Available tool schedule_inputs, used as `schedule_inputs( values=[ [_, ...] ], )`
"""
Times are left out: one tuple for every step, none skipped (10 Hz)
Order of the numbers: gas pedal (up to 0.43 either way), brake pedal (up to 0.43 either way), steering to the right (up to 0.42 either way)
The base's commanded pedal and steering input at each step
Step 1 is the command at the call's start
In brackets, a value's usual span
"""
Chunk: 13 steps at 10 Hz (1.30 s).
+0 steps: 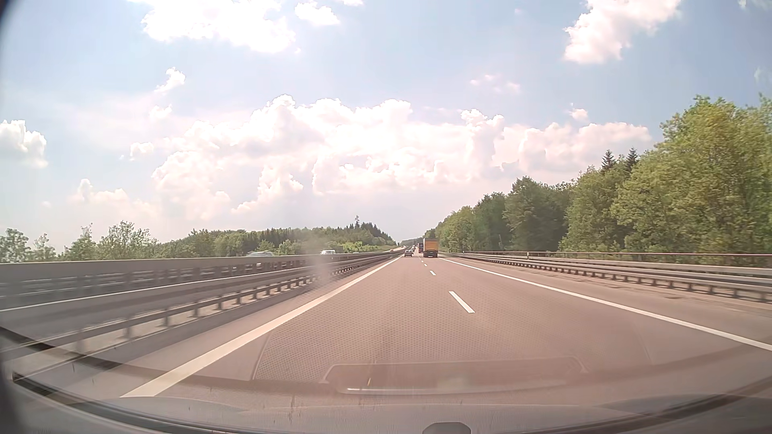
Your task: Follow the waypoints while adhering to traffic rules and regulations
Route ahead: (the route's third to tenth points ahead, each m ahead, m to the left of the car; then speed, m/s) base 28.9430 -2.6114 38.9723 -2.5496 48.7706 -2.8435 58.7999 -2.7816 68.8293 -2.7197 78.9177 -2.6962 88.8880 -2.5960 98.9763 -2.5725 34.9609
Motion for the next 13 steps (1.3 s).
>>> schedule_inputs(
  values=[
    [0.280, 0.000, -0.003],
    [0.280, 0.000, -0.002],
    [0.280, 0.000, -0.002],
    [0.280, 0.000, -0.002],
    [0.280, 0.000, -0.002],
    [0.280, 0.000, -0.001],
    [0.280, 0.000, -0.001],
    [0.280, 0.000, -0.001],
    [0.287, 0.000, -0.001],
    [0.287, 0.000, -0.001],
    [0.287, 0.000, -0.001],
    [0.287, 0.000, -0.001],
    [0.299, 0.000, -0.001]
  ],
)
